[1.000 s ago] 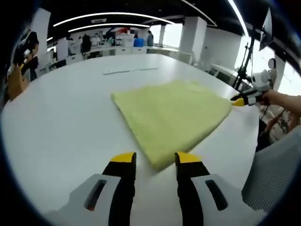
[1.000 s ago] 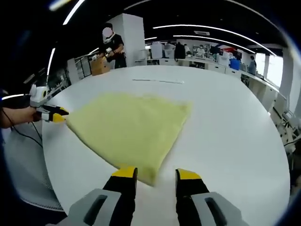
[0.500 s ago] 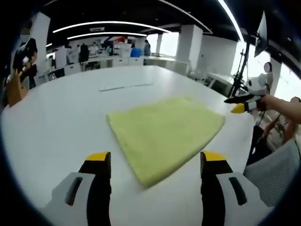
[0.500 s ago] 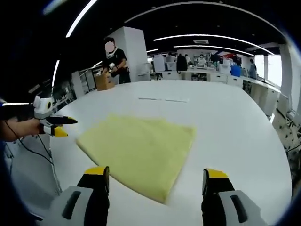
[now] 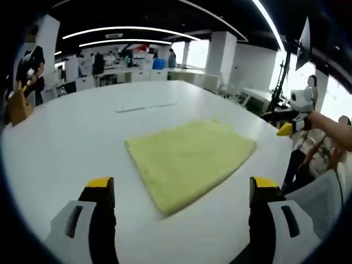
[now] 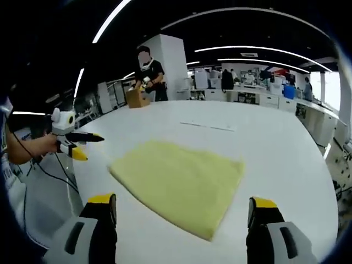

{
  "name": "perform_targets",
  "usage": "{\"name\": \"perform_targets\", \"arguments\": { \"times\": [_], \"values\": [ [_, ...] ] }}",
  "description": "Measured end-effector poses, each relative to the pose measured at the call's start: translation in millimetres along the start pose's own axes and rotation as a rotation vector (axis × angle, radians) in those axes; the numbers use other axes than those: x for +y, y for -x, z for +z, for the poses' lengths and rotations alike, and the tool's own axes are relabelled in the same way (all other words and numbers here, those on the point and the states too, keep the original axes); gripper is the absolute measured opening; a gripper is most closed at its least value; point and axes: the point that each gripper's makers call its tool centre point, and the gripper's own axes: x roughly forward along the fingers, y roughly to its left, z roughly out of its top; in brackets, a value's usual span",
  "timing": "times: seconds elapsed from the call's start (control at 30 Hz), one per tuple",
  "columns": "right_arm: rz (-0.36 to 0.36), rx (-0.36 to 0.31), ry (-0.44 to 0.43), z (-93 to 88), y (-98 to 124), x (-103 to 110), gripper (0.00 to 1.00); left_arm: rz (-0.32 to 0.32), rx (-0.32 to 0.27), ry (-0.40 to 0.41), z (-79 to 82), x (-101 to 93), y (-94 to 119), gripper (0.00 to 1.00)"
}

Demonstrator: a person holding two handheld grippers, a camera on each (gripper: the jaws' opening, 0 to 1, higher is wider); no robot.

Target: Fold the garment on the visible template until the final outline fits inside the template.

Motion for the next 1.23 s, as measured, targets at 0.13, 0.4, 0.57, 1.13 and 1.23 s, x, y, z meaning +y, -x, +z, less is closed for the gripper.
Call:
{"name": "perform_targets", "arguments": {
  "times": [0.13, 0.4, 0.57, 1.13, 1.23],
  "values": [
    [-0.007, 0.03, 0.028, -3.4, 0, 3, 0.99, -0.006, -0.001, 0.01, -1.0, -4.5, 3, 0.99],
    [0.008, -0.005, 0.014, 4.0, -1, 13, 0.99, 0.023, 0.002, 0.031, -6.4, -0.5, 8, 0.99],
    [0.011, -0.003, 0.023, 3.8, 0, 13, 0.99, 0.032, -0.013, 0.05, -5.5, -0.8, 13, 0.99],
    [0.009, 0.007, 0.024, -1.2, 2, 14, 0.97, 0.051, 0.032, 0.028, -19.5, -4.0, 18, 0.98],
    [0.002, 0.009, 0.027, -2.0, 2, 14, 0.97, 0.052, 0.035, 0.029, -21.0, -3.1, 18, 0.98]
  ]
}}
